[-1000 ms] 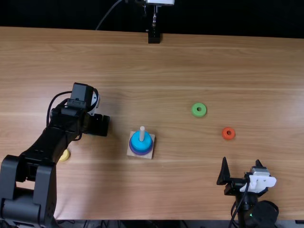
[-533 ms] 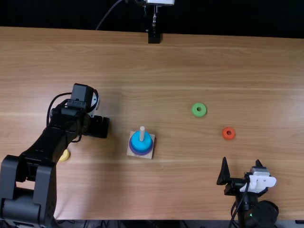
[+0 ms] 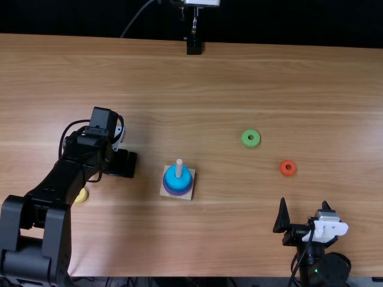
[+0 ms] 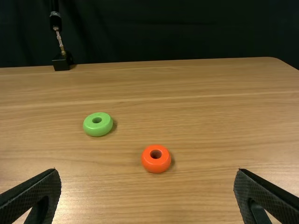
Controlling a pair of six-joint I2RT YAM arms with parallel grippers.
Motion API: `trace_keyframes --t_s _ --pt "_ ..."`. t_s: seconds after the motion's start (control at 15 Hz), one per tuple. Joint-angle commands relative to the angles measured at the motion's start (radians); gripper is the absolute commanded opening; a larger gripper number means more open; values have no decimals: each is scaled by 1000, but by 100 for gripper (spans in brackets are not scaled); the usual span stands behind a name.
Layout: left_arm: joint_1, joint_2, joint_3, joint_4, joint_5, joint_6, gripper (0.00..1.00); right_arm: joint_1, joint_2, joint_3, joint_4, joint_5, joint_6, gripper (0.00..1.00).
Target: Build the Hanoi tower: stack the rings onto the peg from bottom to top in this color order: purple, dark blue, light blue, dark green, light green, yellow, orange.
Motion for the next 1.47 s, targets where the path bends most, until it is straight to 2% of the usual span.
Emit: trace_keyframes --t_s 0.0,0.6,0.8,0.87,0.93,1.0,1.07,1.27,1.4 --pt "-2 11 -13 0 7 10 100 -10 -13 -68 -75 11 -1 100" --pt "-1 22 1 61 7 10 100 -10 -13 -68 -75 11 -1 100" --pt "2 22 -2 59 16 10 100 -10 -13 -68 -75 11 -1 100" --pt "2 22 -1 59 16 12 89 -10 -13 -68 -75 11 -1 100" --pt "2 20 -1 61 16 10 55 -10 -13 -68 -75 11 -1 100" --pt "4 20 1 61 16 10 29 -10 -13 -68 -75 11 -1 100" --pt "4 19 -1 61 16 10 22 -10 -13 -68 -75 11 -1 100" --pt "9 16 1 57 16 10 17 -10 -13 -68 -75 11 -1 100" --pt "9 10 14 52 16 10 9 -10 -13 -68 -75 11 -1 100"
